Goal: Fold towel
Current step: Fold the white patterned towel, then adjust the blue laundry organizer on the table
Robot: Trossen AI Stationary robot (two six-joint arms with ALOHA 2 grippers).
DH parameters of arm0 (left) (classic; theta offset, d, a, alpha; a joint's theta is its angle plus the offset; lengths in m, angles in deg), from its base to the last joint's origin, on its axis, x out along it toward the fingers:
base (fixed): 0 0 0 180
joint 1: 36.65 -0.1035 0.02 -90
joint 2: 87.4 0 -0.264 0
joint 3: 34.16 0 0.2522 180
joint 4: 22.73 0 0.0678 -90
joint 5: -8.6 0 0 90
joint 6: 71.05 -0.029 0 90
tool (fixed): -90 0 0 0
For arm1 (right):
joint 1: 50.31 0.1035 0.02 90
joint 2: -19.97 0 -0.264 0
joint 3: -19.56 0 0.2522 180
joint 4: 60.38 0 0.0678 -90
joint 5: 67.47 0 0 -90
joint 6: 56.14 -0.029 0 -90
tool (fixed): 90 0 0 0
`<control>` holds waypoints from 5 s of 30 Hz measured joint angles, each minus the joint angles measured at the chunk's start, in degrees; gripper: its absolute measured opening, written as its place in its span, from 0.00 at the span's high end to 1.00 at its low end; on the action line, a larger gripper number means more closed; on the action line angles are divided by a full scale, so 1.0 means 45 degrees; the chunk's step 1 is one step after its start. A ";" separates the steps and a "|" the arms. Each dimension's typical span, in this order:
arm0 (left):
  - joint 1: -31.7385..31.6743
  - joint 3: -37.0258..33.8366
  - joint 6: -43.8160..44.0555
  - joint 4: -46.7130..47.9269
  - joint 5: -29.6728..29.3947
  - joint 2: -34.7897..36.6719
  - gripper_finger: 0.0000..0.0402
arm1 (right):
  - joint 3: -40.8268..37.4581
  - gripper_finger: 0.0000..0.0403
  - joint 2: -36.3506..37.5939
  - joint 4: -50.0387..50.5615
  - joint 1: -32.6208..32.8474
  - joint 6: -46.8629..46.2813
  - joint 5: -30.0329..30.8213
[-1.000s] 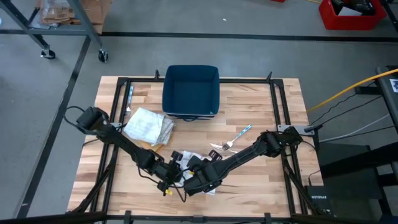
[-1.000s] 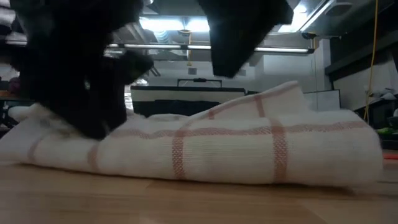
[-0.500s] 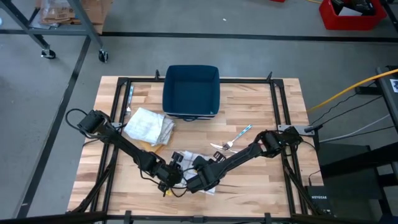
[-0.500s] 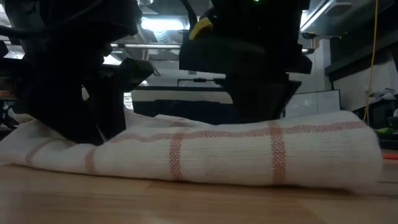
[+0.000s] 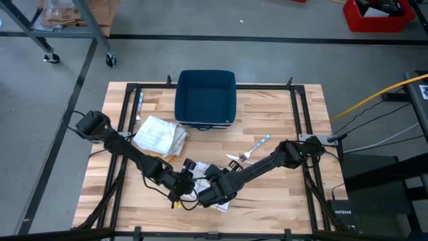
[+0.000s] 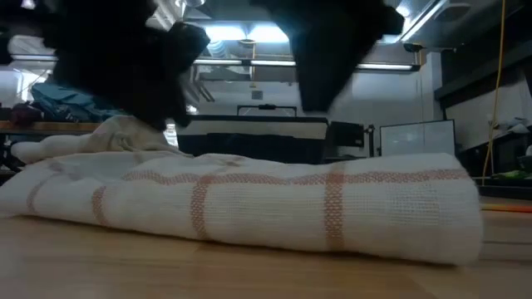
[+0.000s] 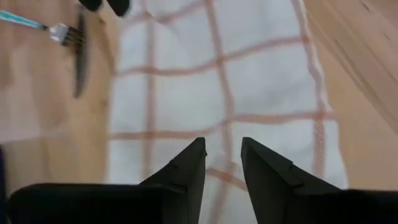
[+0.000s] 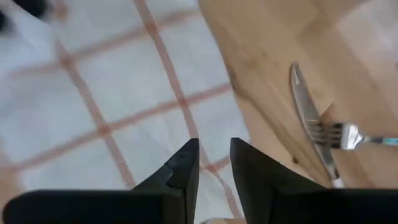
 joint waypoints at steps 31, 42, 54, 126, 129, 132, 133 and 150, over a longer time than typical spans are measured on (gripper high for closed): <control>-0.2646 0.0049 0.0556 0.0663 0.0939 -0.1516 0.76 | -0.1762 0.77 -0.0204 -0.3006 0.0011 -0.0324 -0.1049; -0.2711 0.0089 -0.0569 0.1126 0.0967 -0.1743 0.76 | -0.3292 0.77 -0.0163 -0.4248 0.0016 -0.0287 -0.1503; -0.2730 0.0094 -0.0162 0.2361 0.0949 -0.1703 0.76 | -0.3288 0.77 -0.0152 -0.4165 0.0147 -0.0441 -0.1968; 0.3672 0.0704 2.0260 0.5736 -0.5107 0.4245 0.82 | -1.1246 0.77 1.4356 -0.2563 -0.1794 0.7350 0.5296; 0.3481 0.0704 2.0401 0.4509 -0.5532 0.3721 0.82 | -1.1891 0.77 1.4362 -0.4712 -0.2744 0.9134 0.5337; 0.3289 0.0704 2.0082 0.3215 -0.5532 0.3036 0.82 | -1.2505 0.77 1.4321 -0.7397 -0.3895 1.1233 0.5052; 0.3233 0.0704 1.9872 0.2835 -0.5532 0.2793 0.82 | -1.2674 0.77 1.4277 -0.8367 -0.4319 1.1935 0.4836; 0.2316 0.0704 1.9960 0.0993 -0.5528 0.0627 0.82 | -1.2962 0.77 0.9504 -1.4761 -1.0688 1.3792 -0.1029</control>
